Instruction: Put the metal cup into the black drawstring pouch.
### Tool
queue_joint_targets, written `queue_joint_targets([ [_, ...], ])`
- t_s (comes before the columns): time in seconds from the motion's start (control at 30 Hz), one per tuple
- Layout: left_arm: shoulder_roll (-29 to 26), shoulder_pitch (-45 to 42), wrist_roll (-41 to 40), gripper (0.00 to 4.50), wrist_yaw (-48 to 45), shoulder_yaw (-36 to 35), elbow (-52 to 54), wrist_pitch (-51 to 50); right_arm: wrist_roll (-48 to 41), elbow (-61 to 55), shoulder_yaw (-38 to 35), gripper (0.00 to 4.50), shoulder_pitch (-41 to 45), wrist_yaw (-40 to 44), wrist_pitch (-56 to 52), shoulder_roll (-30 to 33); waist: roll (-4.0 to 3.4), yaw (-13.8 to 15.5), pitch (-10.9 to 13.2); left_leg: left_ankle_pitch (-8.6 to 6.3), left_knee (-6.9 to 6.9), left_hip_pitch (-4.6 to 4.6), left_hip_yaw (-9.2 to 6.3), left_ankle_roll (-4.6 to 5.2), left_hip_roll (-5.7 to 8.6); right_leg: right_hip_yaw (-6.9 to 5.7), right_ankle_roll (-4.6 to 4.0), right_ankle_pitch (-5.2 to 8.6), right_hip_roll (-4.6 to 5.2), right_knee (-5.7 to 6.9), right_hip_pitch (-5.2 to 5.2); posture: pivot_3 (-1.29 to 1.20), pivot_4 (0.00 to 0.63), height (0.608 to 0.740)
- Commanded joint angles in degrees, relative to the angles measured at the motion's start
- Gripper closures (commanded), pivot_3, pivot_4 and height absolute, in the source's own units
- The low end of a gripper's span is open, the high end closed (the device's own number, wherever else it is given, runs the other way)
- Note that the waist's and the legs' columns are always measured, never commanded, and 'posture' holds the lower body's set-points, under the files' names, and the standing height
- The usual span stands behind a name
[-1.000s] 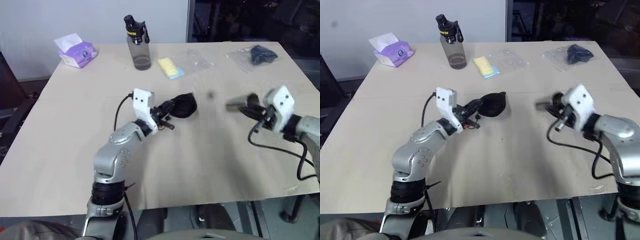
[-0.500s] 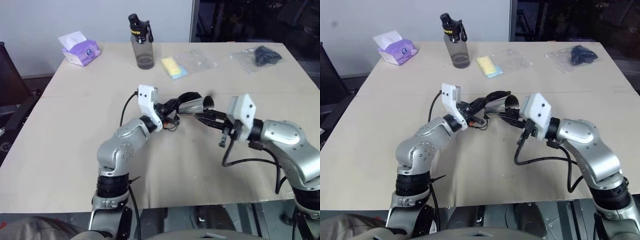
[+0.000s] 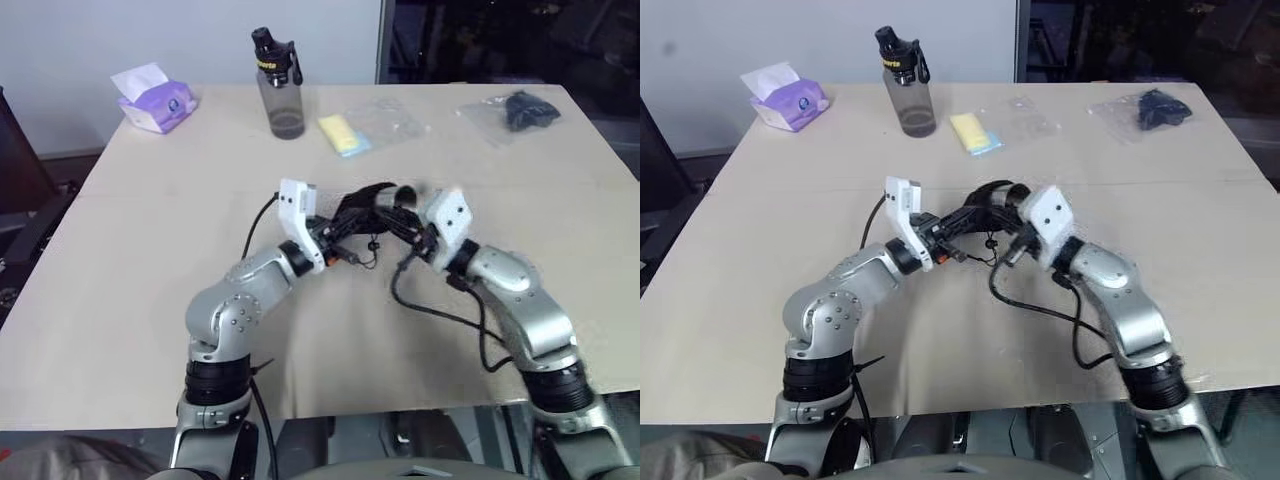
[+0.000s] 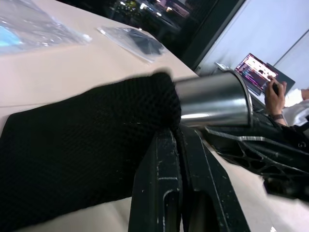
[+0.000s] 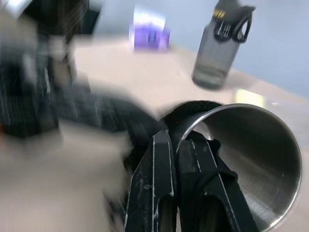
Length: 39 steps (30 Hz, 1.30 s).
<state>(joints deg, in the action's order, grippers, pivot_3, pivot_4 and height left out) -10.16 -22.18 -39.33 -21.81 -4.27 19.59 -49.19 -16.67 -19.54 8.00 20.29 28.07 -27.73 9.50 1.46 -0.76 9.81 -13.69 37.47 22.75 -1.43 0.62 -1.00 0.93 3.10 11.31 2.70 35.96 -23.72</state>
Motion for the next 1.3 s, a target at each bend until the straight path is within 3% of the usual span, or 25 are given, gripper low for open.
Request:
queue_joint_targets([
  [0.03,0.44,-0.24,-1.16,4.5,0.03,0.02,1.8,1.23,-9.95,-3.55,-0.3,4.45,-0.22,1.32,-6.61,-3.33,-0.01,0.21,0.0,0.0,0.0,0.0,-0.01,0.0,0.0,-0.01,0.0,0.0,0.01,0.0,0.01,0.0,0.15,0.74],
  [0.2,0.74,-0.91,-1.85,4.5,-0.75,-0.17,1.27,2.26,5.25,5.16,8.36,4.45,3.65,4.41,2.31,5.39,-0.03,-0.07,0.01,0.0,0.01,0.0,0.11,0.0,0.08,0.07,-0.12,0.07,0.06,-0.07,0.01,0.0,0.15,0.74],
  [0.43,1.62,-0.8,-3.68,4.5,-0.44,-0.49,1.84,1.85,30.93,23.47,19.03,4.45,14.06,0.36,32.83,15.77,-0.02,-0.1,0.01,0.0,-0.01,-0.01,0.1,0.0,0.1,0.05,-0.09,0.07,0.05,-0.06,0.0,0.0,0.15,0.74],
  [0.53,1.84,0.31,-3.47,4.5,-0.43,0.64,2.51,1.83,35.47,28.69,19.25,4.45,17.41,-3.16,39.11,15.34,-0.02,-0.2,0.01,0.0,-0.06,-0.01,0.11,-0.01,0.09,0.08,0.01,0.01,0.04,-0.07,-0.03,0.0,0.15,0.74],
  [0.67,1.97,0.57,-3.31,4.5,-0.06,1.27,2.56,2.07,35.16,30.38,16.7,4.45,18.4,-3.58,39.46,13.76,-0.02,-0.1,0.01,0.01,-0.08,0.01,0.07,-0.02,0.06,0.06,0.0,0.01,0.04,-0.08,-0.04,0.0,0.15,0.74],
  [0.7,1.95,0.47,-2.95,4.5,0.05,1.35,2.24,2.36,34.65,30.47,16.09,3.82,18.19,-3.21,39.89,13.76,-0.02,-0.08,0.01,0.01,-0.08,0.01,0.06,-0.02,0.06,0.05,0.0,0.01,0.04,-0.09,-0.04,0.0,0.15,0.74],
  [0.77,2.19,-0.35,-0.75,4.5,1.62,1.08,0.54,4.04,30.71,29.65,13.36,3.15,16.67,-2.13,39.47,13.33,-0.02,0.06,0.01,0.01,-0.07,0.03,0.07,-0.01,0.08,0.05,0.0,0.0,0.06,-0.09,-0.03,0.0,0.15,0.74],
  [0.83,2.88,-1.6,1.79,4.5,4.33,0.16,-2.03,6.19,23.23,25.57,9.82,2.21,14.05,2.21,35.6,13.5,-0.02,0.38,0.01,0.01,-0.05,0.03,0.05,-0.01,0.12,0.05,-0.01,0.01,0.1,-0.11,0.0,0.0,0.15,0.74],
  [0.97,4.27,-3.66,4.69,4.5,8.19,-1.35,-5.86,9.04,1.24,10.38,3.31,2.21,8.05,15.27,22.85,16.23,-0.05,0.31,0.04,0.0,-0.03,0.04,0.01,-0.01,0.2,0.03,0.01,0.0,0.16,-0.11,0.03,0.0,0.15,0.74],
  [1.17,6.26,-3.72,4.23,4.5,7.96,-0.55,-6.39,9.49,-23.84,-0.29,-9.32,2.21,2.67,13.5,2.65,16.96,-0.05,0.1,0.04,0.0,-0.04,0.01,-0.06,0.0,0.17,-0.02,0.01,0.0,0.13,-0.07,0.03,0.0,0.15,0.74],
  [1.23,7.69,-3.9,3.03,4.5,8.93,-1.45,-6.04,8.69,-24.22,-0.51,-8.63,2.21,-0.59,14.57,-0.84,18.59,-0.03,0.28,0.03,0.0,-0.04,0.02,-0.13,0.0,0.17,-0.1,-0.03,0.02,0.13,-0.07,0.07,0.0,0.15,0.74],
  [1.3,8.98,-4.49,1.43,4.5,10.09,-2.78,-6.13,7.69,-14.21,2.1,-2.18,2.21,-2.45,15.01,0.54,21.92,-0.04,0.23,0.03,0.0,-0.04,0.02,-0.1,0.0,0.17,-0.07,-0.08,0.06,0.13,-0.08,0.07,0.0,0.15,0.74],
])
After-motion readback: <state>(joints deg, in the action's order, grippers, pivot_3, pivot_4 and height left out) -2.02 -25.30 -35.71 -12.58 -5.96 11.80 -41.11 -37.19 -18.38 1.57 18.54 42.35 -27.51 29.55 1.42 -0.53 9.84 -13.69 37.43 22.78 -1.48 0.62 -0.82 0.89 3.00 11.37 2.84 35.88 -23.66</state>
